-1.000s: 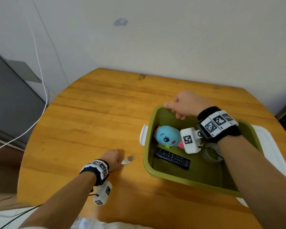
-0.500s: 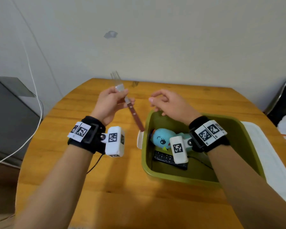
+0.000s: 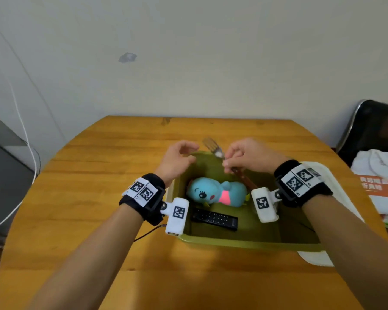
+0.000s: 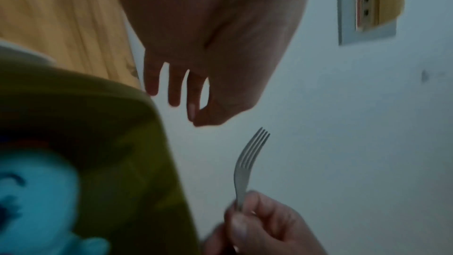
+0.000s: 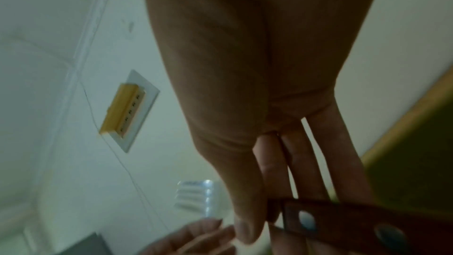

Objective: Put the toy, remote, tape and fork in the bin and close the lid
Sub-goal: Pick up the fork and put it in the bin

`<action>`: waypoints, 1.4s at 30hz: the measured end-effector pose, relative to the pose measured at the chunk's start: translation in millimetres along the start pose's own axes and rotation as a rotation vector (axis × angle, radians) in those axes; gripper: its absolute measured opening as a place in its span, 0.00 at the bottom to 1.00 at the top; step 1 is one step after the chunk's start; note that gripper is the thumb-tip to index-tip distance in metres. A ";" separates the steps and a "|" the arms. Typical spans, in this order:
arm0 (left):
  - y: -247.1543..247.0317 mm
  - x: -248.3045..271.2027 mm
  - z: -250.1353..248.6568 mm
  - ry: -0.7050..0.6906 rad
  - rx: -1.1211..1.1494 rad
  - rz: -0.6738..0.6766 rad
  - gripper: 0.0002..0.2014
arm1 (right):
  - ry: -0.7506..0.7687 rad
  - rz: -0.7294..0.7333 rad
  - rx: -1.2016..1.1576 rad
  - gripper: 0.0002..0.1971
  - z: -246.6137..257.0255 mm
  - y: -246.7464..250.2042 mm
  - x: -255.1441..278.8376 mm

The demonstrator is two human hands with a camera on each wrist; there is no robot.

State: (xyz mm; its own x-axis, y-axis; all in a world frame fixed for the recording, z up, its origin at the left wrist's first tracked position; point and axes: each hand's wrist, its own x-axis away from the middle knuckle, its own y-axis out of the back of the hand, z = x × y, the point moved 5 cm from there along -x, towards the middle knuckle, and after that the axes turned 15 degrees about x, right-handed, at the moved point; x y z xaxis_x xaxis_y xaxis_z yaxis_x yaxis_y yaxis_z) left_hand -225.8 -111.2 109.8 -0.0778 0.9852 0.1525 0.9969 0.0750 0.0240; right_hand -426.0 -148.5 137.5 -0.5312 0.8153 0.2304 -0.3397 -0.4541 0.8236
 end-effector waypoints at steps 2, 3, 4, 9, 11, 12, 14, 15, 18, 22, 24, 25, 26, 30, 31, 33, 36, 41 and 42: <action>6.3 -6.0 15.6 0.014 -0.047 -0.095 0.18 | -0.045 0.164 0.112 0.08 -21.0 -18.3 1.4; 6.9 -8.7 22.6 0.048 -0.029 -0.123 0.19 | -0.073 0.233 0.147 0.08 -31.3 -29.4 1.2; 6.4 -12.8 30.3 0.100 0.008 -0.142 0.21 | -0.103 0.296 0.164 0.08 -40.4 -41.4 0.3; -1.9 -23.6 50.3 0.202 0.161 -0.234 0.23 | -0.132 0.593 0.267 0.04 -63.6 -111.7 -10.8; -2.6 -26.2 55.4 0.169 0.163 -0.278 0.24 | -0.128 0.676 0.317 0.03 -65.4 -134.4 -15.9; -3.3 -26.3 56.6 0.158 0.152 -0.297 0.24 | -0.121 0.701 0.347 0.03 -65.7 -142.8 -19.0; -4.4 -27.1 60.0 0.121 0.132 -0.327 0.24 | -0.107 0.739 0.409 0.04 -65.9 -157.3 -23.1; -4.7 -27.6 61.3 0.104 0.124 -0.335 0.24 | -0.100 0.772 0.433 0.05 -66.3 -164.8 -23.9; -4.5 -28.4 63.6 0.090 0.102 -0.346 0.23 | -0.058 0.885 0.515 0.08 -68.3 -185.3 -24.8; -2.6 -27.5 64.5 0.067 0.098 -0.353 0.22 | 0.044 0.901 0.654 0.07 -64.4 -191.2 -25.8; -1.7 -28.0 66.6 0.068 0.084 -0.358 0.21 | 0.116 0.859 0.711 0.05 -57.7 -191.1 -23.1; -2.0 -28.8 68.1 0.068 0.080 -0.359 0.21 | 0.152 0.837 0.749 0.04 -56.9 -192.7 -21.7; -1.9 -29.7 69.5 0.072 0.075 -0.361 0.21 | 0.178 0.817 0.786 0.05 -57.6 -196.4 -21.7; -1.9 -30.7 69.2 0.061 0.055 -0.363 0.21 | 0.247 0.817 0.806 0.14 -61.5 -207.8 -23.1; -1.6 -30.7 69.2 0.055 0.050 -0.363 0.21 | 0.282 0.815 0.811 0.15 -60.1 -206.6 -21.6; -1.1 -30.9 70.3 0.052 0.043 -0.362 0.21 | 0.301 0.812 0.811 0.15 -59.6 -202.5 -21.0; -2.1 -31.1 71.7 0.057 0.036 -0.357 0.22 | 0.284 0.819 0.758 0.14 -64.1 -202.3 -21.3; -1.5 -31.4 71.5 0.067 0.044 -0.352 0.22 | 0.173 0.763 0.749 0.08 -62.1 -193.5 -21.1; -1.2 -30.8 71.5 0.072 0.045 -0.352 0.22 | 0.160 0.768 0.737 0.09 -61.3 -191.9 -19.8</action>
State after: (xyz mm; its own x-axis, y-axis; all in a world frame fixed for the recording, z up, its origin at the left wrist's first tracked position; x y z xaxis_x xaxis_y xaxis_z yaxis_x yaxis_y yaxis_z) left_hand -223.7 -130.7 34.4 -0.4158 0.8843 0.2122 0.9081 0.4165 0.0439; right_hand -397.8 -99.6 -56.9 -0.5167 0.3234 0.7927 0.6511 -0.4528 0.6091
